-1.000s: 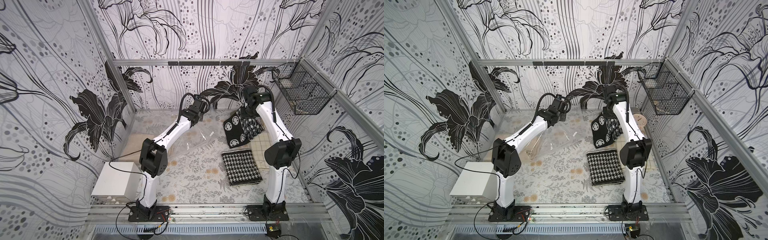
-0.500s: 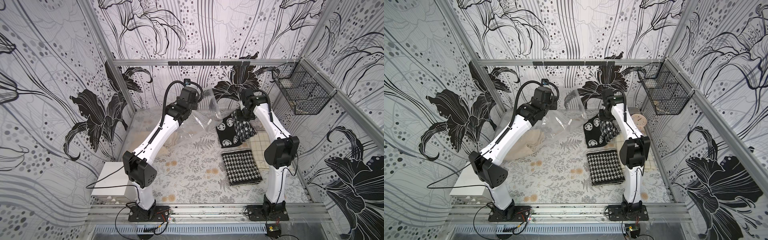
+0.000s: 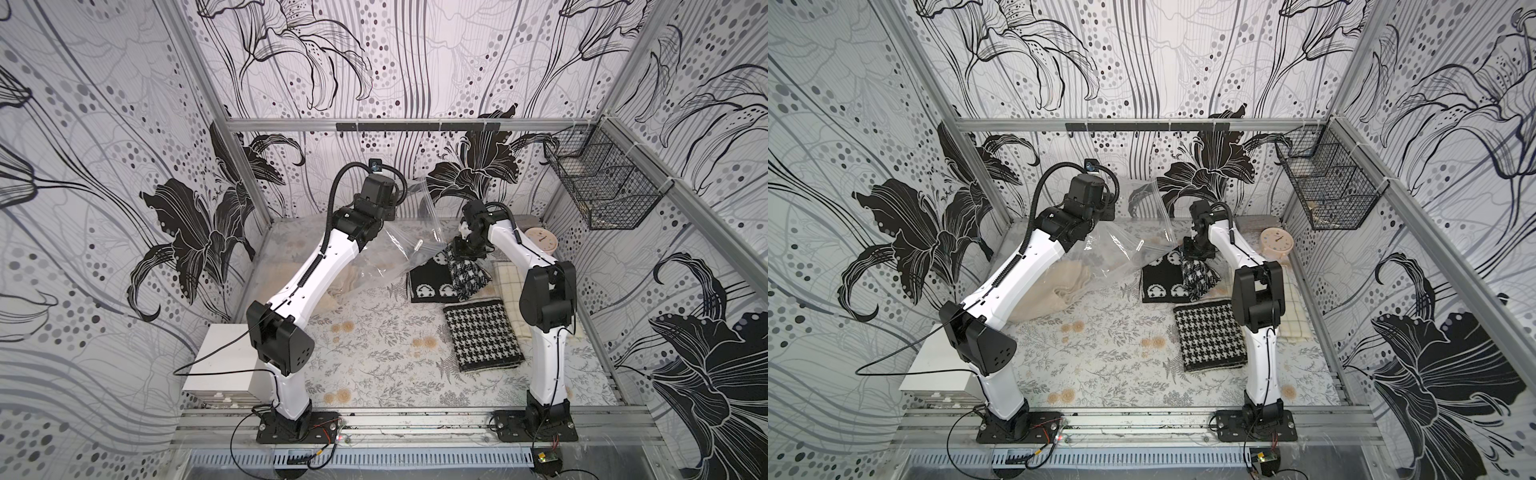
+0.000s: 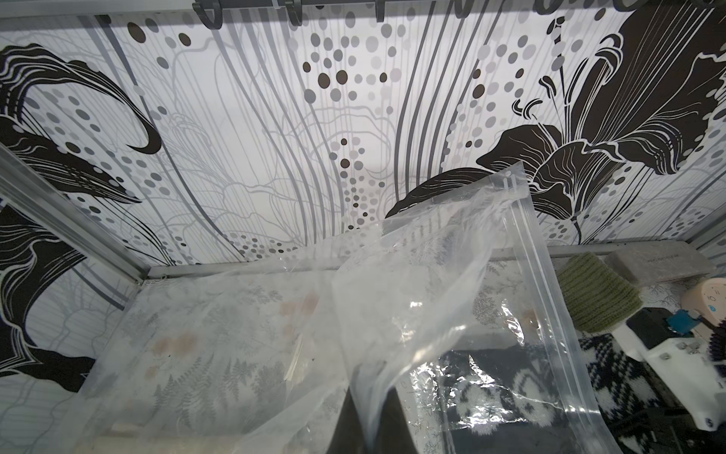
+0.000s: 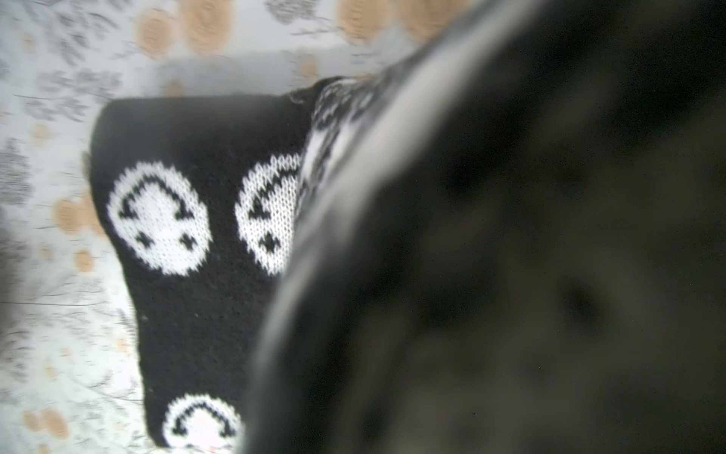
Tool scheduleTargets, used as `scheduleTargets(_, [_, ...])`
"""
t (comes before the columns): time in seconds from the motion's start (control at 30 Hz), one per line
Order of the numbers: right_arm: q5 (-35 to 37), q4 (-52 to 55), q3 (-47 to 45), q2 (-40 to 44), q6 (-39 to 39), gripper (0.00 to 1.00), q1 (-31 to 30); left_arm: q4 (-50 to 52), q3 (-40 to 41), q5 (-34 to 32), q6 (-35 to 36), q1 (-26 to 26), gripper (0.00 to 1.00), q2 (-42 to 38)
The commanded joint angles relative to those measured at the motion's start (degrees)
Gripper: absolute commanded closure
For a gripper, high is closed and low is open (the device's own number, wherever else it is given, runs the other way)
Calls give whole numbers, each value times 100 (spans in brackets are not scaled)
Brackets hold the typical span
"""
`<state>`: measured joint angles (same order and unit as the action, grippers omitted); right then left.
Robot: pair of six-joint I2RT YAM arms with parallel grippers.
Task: Take the scarf out of the vacuum bag
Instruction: Take out the scarf from the vacuum bag.
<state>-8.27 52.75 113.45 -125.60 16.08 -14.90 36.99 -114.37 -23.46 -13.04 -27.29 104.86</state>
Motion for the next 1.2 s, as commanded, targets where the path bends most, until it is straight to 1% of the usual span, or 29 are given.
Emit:
scheduleTargets(0.0, [-471, -347, 107, -264, 238, 100, -75, -190, -49, 42, 82, 21, 100, 36])
scheduleTargets(0.07, [-148, -289, 200, -307, 237, 100, -71, -200, -12, 46, 67, 22, 100, 22])
scheduleTargets(0.13, [380, -197, 258, -311, 220, 100, -32, -229, 58, 61, 47, 20, 100, -9])
scheduleTargets(0.17, [534, -128, 322, -332, 183, 100, 2, -237, 72, 73, 39, 20, 100, -18])
scheduleTargets(0.23, [791, 101, 524, -442, 118, 100, 95, -237, 72, 83, 30, 15, 100, -10])
scheduleTargets(0.3, [887, 221, 658, -539, 71, 100, 165, -227, 65, 87, 32, 22, 100, 1])
scheduleTargets(0.4, [851, 370, 717, -649, 19, 100, 198, -158, -19, 86, 42, 15, 100, 43])
scheduleTargets(0.53, [886, 423, 504, -581, 34, 100, 198, -187, 19, 51, 54, 18, 100, 34])
scheduleTargets(0.73, [280, 179, 147, -579, 48, 100, 189, -199, 20, 86, 25, 22, 100, 77])
scheduleTargets(0.87, [-351, -100, -14, -562, 151, 100, 189, -179, 5, 94, 35, 22, 100, 100])
scheduleTargets(0.9, [-411, -112, -4, -571, 163, 100, 189, -184, -7, 92, 35, 17, 100, 105])
scheduleTargets(0.97, [-250, -108, -27, -531, 174, 100, 191, -183, -16, 96, 38, 14, 100, 96])
scheduleTargets(1.0, [-163, -66, -14, -518, 161, 97, 189, -186, -16, 96, 38, 19, 100, 88])
scheduleTargets(1.03, [-26, 5, 24, -518, 144, 83, 197, -188, -16, 105, 39, 21, 100, 92])
scheduleTargets(1.1, [268, 185, 133, -511, 69, 58, 215, -192, -15, 99, 43, 16, 100, 96])
scheduleTargets(1.13, [436, 270, 163, -497, 50, 47, 224, -187, -7, 104, 39, 21, 100, 92])
scheduleTargets(1.17, [673, 357, 201, -449, 28, 39, 233, -199, 2, 100, 43, 21, 100, 88])
